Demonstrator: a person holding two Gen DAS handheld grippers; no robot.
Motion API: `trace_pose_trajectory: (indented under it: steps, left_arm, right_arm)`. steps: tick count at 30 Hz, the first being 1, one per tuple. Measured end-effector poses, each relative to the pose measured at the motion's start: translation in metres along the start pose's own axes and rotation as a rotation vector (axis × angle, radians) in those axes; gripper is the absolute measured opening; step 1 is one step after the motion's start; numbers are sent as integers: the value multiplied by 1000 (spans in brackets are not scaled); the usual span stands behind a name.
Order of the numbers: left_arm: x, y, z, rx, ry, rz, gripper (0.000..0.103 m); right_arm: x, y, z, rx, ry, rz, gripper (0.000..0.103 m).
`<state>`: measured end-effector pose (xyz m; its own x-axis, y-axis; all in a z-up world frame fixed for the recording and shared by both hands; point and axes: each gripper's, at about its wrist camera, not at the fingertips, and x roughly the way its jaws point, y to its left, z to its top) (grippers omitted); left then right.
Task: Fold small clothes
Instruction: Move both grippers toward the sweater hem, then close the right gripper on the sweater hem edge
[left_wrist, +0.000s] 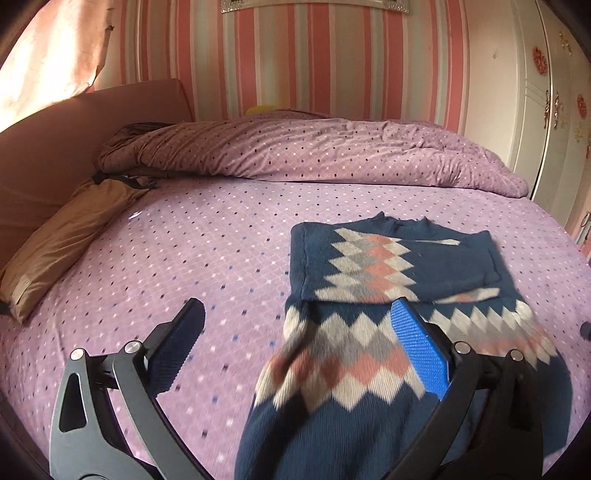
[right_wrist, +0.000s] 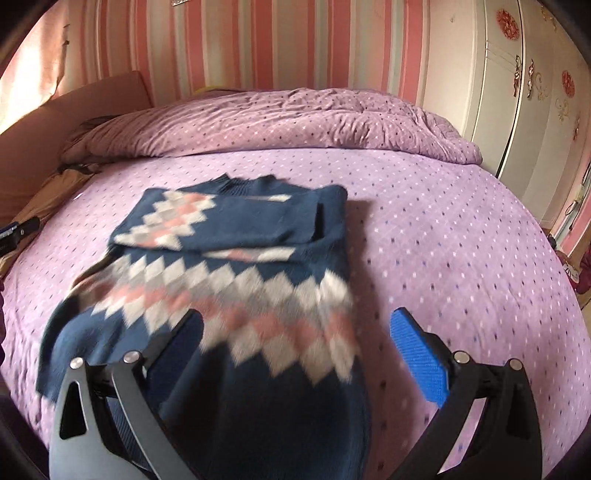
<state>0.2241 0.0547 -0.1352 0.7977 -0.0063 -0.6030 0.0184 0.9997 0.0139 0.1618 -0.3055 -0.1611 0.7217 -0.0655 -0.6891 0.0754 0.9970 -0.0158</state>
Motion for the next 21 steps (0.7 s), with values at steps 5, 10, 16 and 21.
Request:
trace_pose_trajectory:
  steps: [5, 10, 16, 21]
  left_arm:
    - [-34, 12, -27, 1, 8, 0, 100]
    - [-53, 27, -57, -28, 30, -6, 100]
    - [-65, 37, -95, -27, 66, 13, 100]
    - [-65, 44, -126, -39, 114, 24, 100]
  right_arm:
    - [-27, 5, -38, -7, 16, 19, 101]
    - [-49, 8, -70, 5, 25, 39, 101]
    - [-59, 1, -105, 22, 53, 41, 101]
    - [-62, -3, -125, 23, 67, 33, 101]
